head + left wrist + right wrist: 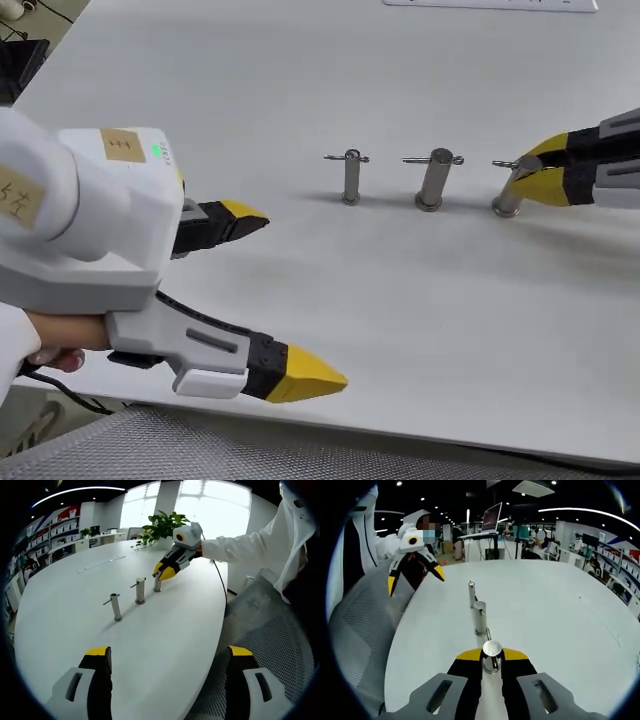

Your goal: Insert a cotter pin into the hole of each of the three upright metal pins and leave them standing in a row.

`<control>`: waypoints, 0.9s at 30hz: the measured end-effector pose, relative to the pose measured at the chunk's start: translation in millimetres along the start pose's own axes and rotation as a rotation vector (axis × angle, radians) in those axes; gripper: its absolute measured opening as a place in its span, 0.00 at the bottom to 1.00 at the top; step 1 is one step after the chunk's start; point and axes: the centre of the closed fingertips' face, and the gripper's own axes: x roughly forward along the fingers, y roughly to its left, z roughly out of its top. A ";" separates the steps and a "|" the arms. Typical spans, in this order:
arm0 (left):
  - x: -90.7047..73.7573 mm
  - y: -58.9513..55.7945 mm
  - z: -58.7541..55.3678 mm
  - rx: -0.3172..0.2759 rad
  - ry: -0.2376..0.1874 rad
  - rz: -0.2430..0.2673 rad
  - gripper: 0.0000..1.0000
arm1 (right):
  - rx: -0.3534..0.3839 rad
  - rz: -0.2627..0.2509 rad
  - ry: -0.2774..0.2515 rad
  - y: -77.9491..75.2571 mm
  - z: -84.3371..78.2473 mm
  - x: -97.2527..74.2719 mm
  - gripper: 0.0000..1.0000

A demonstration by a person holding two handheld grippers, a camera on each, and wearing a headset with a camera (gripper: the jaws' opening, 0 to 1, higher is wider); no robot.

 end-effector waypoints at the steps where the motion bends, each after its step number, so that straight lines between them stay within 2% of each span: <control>1: 0.0 0.1 0.2 -0.001 -0.002 0.000 0.94 | 0.008 -0.002 -0.002 1.3 0.4 -0.1 0.09; 4: -0.4 1.3 2.1 -0.005 -0.011 0.006 0.94 | 0.037 -0.012 -0.018 2.7 2.0 0.2 0.11; 7: -0.8 2.5 5.3 -0.014 -0.028 0.015 0.94 | 0.038 -0.057 -0.050 0.0 8.6 -4.8 0.31; 11: -1.7 5.6 12.2 -0.038 -0.073 0.038 0.94 | 0.083 -0.092 -0.075 7.2 17.4 -15.8 0.38; 13: -1.8 7.0 14.8 -0.048 -0.091 0.049 0.95 | 0.143 -0.105 -0.078 14.0 19.2 -21.2 0.49; 15: -2.2 9.8 16.9 -0.059 -0.106 0.068 0.96 | 0.138 -0.135 -0.096 18.8 22.7 -27.3 0.62; 24: -6.9 15.0 21.7 -0.109 -0.165 0.110 0.98 | 0.258 -0.204 -0.156 49.5 23.9 -49.6 0.80; 27: -8.1 19.4 19.8 -0.116 -0.163 0.136 0.97 | 0.297 -0.225 -0.162 58.5 19.9 -55.7 0.85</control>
